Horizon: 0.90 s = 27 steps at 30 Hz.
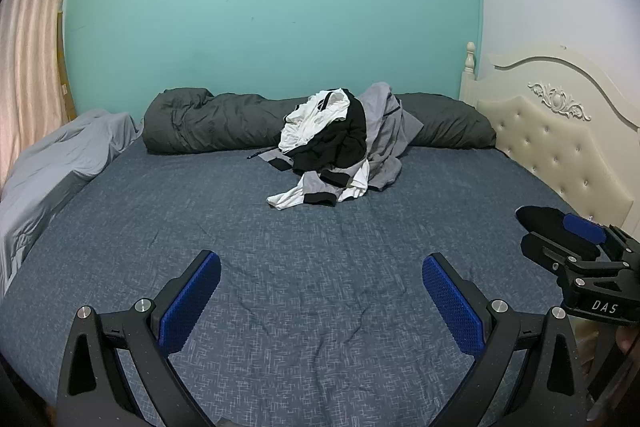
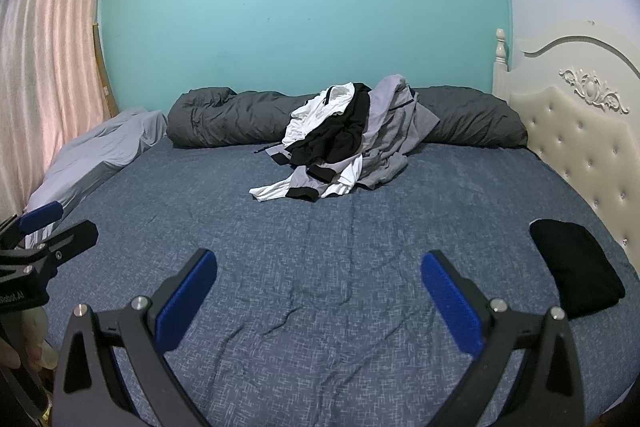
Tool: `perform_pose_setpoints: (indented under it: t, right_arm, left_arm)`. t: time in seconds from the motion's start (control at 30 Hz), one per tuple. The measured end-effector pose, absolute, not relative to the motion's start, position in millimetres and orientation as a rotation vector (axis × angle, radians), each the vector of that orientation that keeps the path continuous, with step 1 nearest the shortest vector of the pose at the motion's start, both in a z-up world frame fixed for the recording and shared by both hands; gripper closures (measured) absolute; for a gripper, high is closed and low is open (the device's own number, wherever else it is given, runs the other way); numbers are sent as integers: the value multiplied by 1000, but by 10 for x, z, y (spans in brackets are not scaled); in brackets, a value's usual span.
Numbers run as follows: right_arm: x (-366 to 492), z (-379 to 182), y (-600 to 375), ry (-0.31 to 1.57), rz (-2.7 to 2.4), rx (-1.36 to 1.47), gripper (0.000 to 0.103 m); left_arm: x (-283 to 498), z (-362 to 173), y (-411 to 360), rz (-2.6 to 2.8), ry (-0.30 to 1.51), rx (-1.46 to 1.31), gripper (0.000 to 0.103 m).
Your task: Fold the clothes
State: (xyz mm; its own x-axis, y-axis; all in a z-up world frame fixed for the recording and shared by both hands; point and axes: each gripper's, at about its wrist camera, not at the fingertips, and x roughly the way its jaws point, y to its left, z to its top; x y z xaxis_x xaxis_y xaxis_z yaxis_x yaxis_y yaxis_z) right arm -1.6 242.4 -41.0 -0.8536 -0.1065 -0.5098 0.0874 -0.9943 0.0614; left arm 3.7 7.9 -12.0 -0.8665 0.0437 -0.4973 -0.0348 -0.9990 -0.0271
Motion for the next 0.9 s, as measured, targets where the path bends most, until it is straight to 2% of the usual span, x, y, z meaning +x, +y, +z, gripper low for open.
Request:
perform_pose_setpoints:
  t: [0.9]
  right_arm:
    - [-40,-425,2423,-55,-2934,818,1]
  left_arm:
    - [-21,-72,57,2988,-34,-798,0]
